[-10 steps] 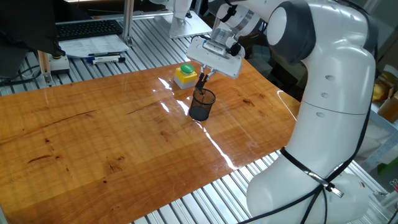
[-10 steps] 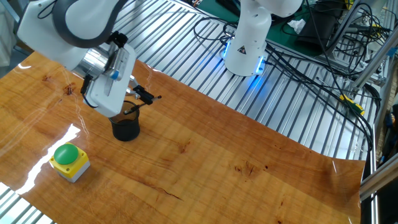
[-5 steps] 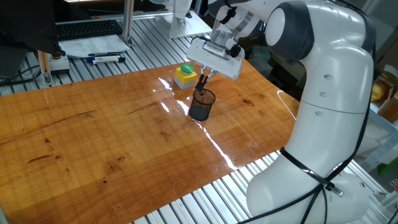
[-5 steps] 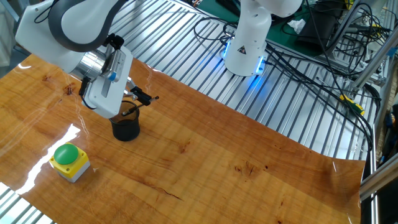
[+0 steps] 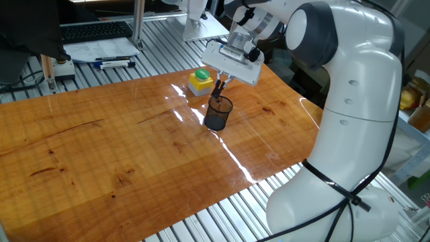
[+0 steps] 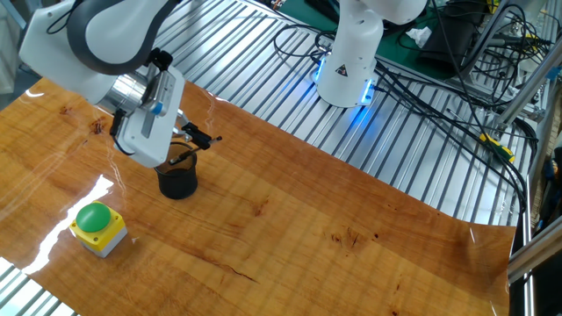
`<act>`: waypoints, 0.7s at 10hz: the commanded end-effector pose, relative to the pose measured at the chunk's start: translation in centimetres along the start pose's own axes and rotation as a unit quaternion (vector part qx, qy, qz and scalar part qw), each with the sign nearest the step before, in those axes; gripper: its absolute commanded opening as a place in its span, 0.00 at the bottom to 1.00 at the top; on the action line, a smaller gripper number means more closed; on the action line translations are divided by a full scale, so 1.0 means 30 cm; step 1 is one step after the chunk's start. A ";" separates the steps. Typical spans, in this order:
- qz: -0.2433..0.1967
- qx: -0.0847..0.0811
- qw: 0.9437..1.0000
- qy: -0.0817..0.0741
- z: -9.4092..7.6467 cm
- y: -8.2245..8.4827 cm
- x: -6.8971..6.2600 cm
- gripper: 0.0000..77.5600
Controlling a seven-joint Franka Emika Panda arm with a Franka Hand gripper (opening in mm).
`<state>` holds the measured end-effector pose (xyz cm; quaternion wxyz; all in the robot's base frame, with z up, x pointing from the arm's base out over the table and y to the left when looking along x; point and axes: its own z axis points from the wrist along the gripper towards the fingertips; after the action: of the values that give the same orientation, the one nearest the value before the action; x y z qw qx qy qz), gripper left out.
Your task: Put the pen into the pen holder
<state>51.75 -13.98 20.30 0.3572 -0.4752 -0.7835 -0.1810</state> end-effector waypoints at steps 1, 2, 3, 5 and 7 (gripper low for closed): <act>-0.004 0.003 1.000 0.000 -0.012 0.001 -0.012 0.02; -0.005 0.003 1.000 0.000 -0.010 0.002 -0.019 0.02; -0.006 0.005 1.000 0.001 -0.008 0.004 -0.026 0.02; -0.007 0.005 1.000 0.000 -0.009 0.006 -0.033 0.02; -0.011 0.009 1.000 0.000 -0.023 0.008 -0.042 0.02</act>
<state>52.14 -14.49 19.54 0.3619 -0.4684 -0.7857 -0.1800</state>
